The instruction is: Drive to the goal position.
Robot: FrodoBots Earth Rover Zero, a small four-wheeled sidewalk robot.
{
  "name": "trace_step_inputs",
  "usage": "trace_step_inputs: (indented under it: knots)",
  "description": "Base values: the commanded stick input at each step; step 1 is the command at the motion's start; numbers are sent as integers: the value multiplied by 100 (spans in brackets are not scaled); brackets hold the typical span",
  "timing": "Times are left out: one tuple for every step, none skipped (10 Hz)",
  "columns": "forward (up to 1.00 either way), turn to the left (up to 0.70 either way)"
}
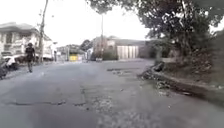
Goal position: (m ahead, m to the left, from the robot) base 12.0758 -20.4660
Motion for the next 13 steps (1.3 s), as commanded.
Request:
trace_step_inputs:
  knots:
    - [100,23]
    - [100,0]
    - [100,0]
    - [100,0]
    - [100,0]
    - [100,0]
    - [100,0]
    - [100,0]
    - [100,0]
    - [100,0]
    - [100,0]
    - [100,0]
    - [100,4]
